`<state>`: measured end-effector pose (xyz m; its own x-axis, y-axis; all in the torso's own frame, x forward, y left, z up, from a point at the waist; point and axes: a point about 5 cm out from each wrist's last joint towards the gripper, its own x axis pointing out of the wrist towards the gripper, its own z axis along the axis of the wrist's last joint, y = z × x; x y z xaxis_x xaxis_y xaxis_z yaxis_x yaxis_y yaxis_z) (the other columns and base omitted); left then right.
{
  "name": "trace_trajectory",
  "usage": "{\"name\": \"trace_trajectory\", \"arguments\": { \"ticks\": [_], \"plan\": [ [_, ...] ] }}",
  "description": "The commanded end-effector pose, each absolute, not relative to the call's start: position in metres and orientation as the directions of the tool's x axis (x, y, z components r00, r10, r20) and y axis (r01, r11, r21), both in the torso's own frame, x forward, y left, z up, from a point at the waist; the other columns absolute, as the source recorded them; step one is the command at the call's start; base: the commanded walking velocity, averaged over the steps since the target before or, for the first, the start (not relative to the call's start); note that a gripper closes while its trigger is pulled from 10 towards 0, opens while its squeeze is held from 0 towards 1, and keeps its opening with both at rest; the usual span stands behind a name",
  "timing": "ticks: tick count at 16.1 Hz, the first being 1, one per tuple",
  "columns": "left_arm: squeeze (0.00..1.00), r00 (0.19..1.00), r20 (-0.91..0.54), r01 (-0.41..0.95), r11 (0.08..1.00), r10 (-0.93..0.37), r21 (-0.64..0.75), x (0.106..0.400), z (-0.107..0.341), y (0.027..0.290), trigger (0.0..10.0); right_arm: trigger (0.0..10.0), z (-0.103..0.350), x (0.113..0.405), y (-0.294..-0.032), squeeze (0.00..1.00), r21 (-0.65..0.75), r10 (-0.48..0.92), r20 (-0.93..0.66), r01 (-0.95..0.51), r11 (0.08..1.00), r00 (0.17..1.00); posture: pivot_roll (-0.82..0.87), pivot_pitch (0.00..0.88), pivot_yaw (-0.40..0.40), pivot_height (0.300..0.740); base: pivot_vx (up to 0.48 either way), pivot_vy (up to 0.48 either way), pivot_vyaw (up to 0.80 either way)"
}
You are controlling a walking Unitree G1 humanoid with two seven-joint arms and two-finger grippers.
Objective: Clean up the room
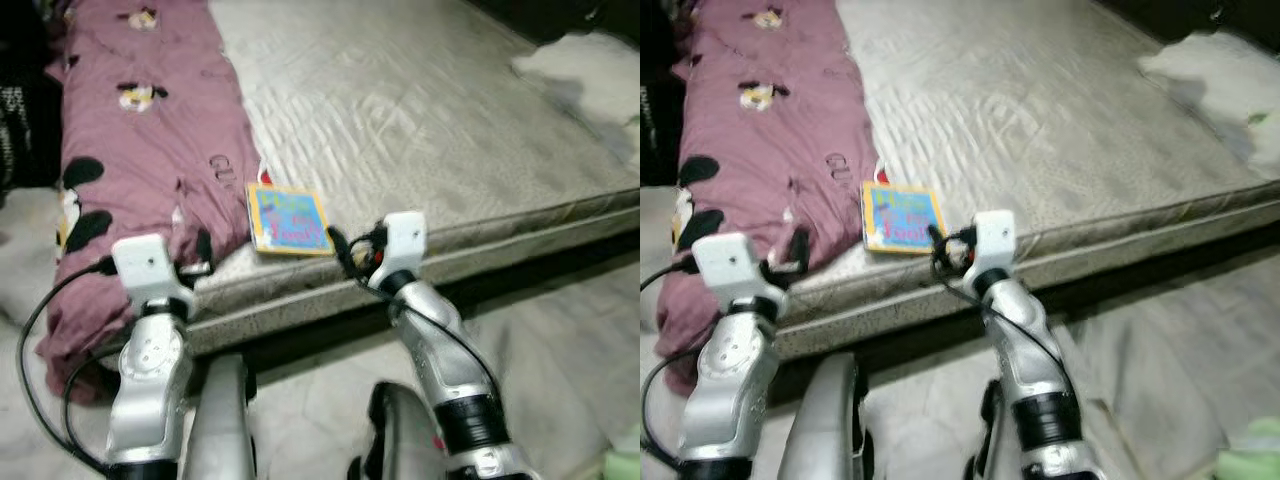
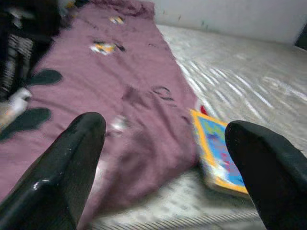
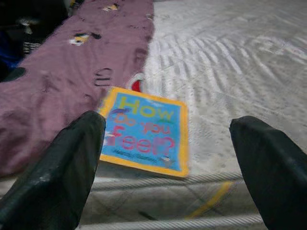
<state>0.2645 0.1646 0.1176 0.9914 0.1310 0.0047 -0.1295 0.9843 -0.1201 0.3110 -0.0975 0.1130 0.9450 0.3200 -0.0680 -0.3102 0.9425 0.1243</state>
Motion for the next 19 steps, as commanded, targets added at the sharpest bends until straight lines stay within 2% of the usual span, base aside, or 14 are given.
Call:
{"name": "trace_trajectory", "arguments": {
  "ticks": [1, 8, 13, 16, 19],
  "plan": [
    [0.00, 0.994, 0.000, -0.109, 0.988, 0.110, -0.113, 0.2658, 0.1185, 0.1620, 10.0, 10.0, 0.1109, 0.3111, -0.1024, 0.00, 0.133, 0.297, -0.080, -0.285, 0.949, 0.952, 0.10, 0.099, -0.080, 0.563, 0.000, 0.000, 0.00],
    [0.00, 0.996, -0.001, -0.084, 0.988, 0.085, -0.130, 0.2670, 0.1191, 0.1600, 10.0, 10.0, 0.1124, 0.3135, -0.1034, 0.00, 0.135, 0.286, -0.074, -0.274, 0.952, 0.955, 0.10, 0.100, -0.082, 0.563, 0.266, 0.000, 0.00],
    [0.00, 0.996, -0.001, -0.085, 0.989, 0.085, -0.121, 0.2680, 0.1192, 0.1607, 10.0, 10.0, 0.1124, 0.3138, -0.1045, 0.00, 0.133, 0.279, -0.072, -0.268, 0.954, 0.958, 0.10, 0.095, -0.079, 0.563, 0.480, 0.000, 0.00],
    [0.00, 0.995, -0.029, -0.097, 0.991, 0.094, -0.091, 0.2691, 0.1156, 0.1597, 10.0, 10.0, 0.1115, 0.3135, -0.1046, 0.00, 0.133, 0.278, -0.074, -0.267, 0.954, 0.958, 0.10, 0.091, -0.078, 0.563, 0.000, 0.000, 0.00],
    [0.00, 0.994, -0.039, -0.102, 0.987, 0.098, -0.123, 0.2698, 0.1133, 0.1619, 10.0, 10.0, 0.1104, 0.3137, -0.1063, 0.00, 0.127, 0.271, -0.079, -0.261, 0.957, 0.959, 0.10, 0.083, -0.076, 0.554, 0.000, 0.000, 0.00]
  ]
}}
